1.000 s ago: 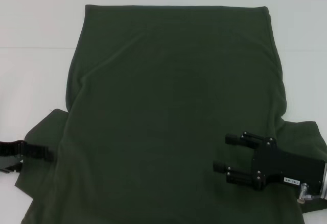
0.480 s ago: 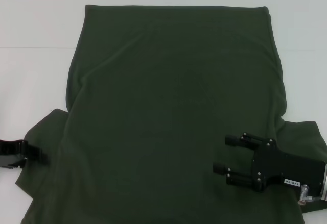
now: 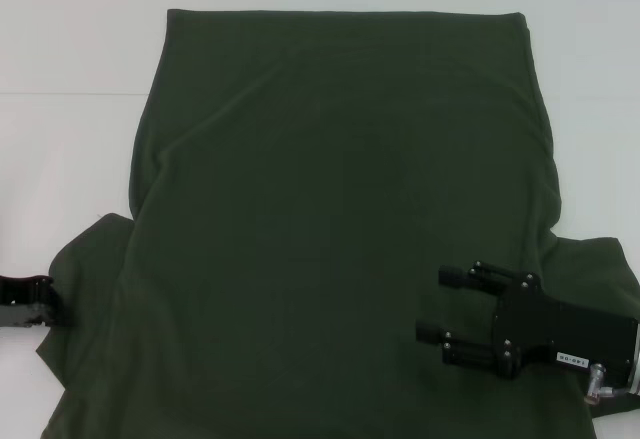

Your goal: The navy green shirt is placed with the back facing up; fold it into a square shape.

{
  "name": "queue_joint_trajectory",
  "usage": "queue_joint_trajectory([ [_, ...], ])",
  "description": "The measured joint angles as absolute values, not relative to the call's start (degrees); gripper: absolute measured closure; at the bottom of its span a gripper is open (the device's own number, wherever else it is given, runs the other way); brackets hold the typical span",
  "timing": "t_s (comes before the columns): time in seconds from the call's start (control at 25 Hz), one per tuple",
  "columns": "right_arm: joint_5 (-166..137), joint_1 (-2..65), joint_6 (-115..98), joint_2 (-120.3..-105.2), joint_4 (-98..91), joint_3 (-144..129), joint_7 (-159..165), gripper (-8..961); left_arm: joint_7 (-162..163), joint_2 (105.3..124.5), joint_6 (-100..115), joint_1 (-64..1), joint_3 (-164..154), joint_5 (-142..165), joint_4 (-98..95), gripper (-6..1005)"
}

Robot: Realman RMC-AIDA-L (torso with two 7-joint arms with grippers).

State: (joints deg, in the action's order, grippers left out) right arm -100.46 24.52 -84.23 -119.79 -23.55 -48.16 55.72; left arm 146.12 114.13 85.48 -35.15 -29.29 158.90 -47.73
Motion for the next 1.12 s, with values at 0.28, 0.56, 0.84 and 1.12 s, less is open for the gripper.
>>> queue_joint_trajectory([
  [0.28,-100.37,24.51,-84.34,-119.79,-23.59,-48.16,55.72,150,145.88,114.07,85.41,-35.07,-29.27,158.91,-47.83,956],
  [0.56,-100.23,24.31,-84.59,-119.78,-23.65,-47.81,55.72,150,145.76,113.99,86.34,-34.56,-28.88,158.63,-49.88,980],
  [0.84,-100.03,24.22,-84.87,-119.7,-23.65,-47.55,55.72,150,146.1,113.97,88.98,-33.32,-28.26,158.46,-55.13,978],
  [1.12,-99.92,24.25,-85.75,-119.63,-23.65,-47.47,55.72,150,145.66,113.6,89.39,-31.54,-24.79,158.58,-56.46,977],
])
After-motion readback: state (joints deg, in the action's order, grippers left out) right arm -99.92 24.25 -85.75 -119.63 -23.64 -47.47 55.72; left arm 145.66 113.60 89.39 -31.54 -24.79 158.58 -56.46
